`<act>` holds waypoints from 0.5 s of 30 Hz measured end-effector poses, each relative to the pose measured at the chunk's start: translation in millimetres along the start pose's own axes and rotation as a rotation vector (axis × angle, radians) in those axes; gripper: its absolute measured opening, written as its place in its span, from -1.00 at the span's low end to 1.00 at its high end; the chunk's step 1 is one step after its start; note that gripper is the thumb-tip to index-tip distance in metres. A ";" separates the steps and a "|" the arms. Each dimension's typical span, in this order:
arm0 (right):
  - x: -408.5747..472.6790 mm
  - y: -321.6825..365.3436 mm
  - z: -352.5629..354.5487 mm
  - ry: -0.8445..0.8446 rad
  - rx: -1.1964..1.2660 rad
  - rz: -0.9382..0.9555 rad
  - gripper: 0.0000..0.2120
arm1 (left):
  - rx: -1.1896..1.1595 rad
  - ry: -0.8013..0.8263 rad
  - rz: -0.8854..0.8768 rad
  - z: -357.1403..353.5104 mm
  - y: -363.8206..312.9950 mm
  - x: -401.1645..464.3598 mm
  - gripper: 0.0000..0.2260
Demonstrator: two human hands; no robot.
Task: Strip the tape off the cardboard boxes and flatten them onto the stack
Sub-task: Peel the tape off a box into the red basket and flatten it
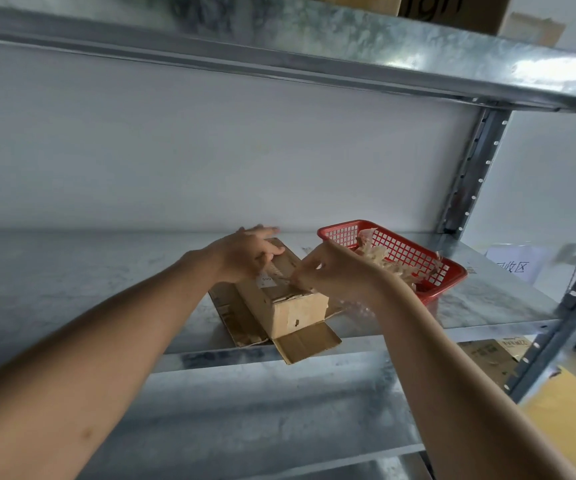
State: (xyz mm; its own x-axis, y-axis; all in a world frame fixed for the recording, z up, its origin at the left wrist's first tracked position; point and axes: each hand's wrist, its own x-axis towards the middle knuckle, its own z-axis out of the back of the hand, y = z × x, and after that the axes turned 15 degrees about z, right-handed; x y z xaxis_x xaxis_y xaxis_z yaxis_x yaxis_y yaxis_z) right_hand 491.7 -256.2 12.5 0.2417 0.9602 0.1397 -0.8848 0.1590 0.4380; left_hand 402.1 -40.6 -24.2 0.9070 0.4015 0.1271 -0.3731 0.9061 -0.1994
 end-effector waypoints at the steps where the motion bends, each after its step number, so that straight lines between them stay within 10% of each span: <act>1: -4.1 0.6 -1.2 -0.005 0.025 -0.007 -0.73 | 0.005 -0.045 -0.010 2.0 -4.1 -1.2 -0.66; 4: -11.3 -7.6 -3.3 0.028 -0.033 0.073 -0.80 | -0.001 -0.209 -0.098 2.2 -16.0 -4.6 -0.74; 12: -11.1 -15.6 -18.4 -0.219 -0.134 0.202 -0.43 | -0.245 0.053 -0.024 3.5 -10.4 -25.3 -0.72; 15: -7.0 -13.1 -22.7 -0.312 -0.185 0.230 -0.64 | -0.267 0.103 0.039 3.1 -9.9 -30.8 -0.61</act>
State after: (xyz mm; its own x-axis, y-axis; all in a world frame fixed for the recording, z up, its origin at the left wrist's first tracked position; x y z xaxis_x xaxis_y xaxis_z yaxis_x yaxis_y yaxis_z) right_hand 492.5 -259.8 -14.4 0.1135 0.8645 0.4897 -0.9794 0.0144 0.2015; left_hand 377.3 -61.6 -23.1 0.9129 0.4077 0.0179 -0.3561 0.8174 -0.4528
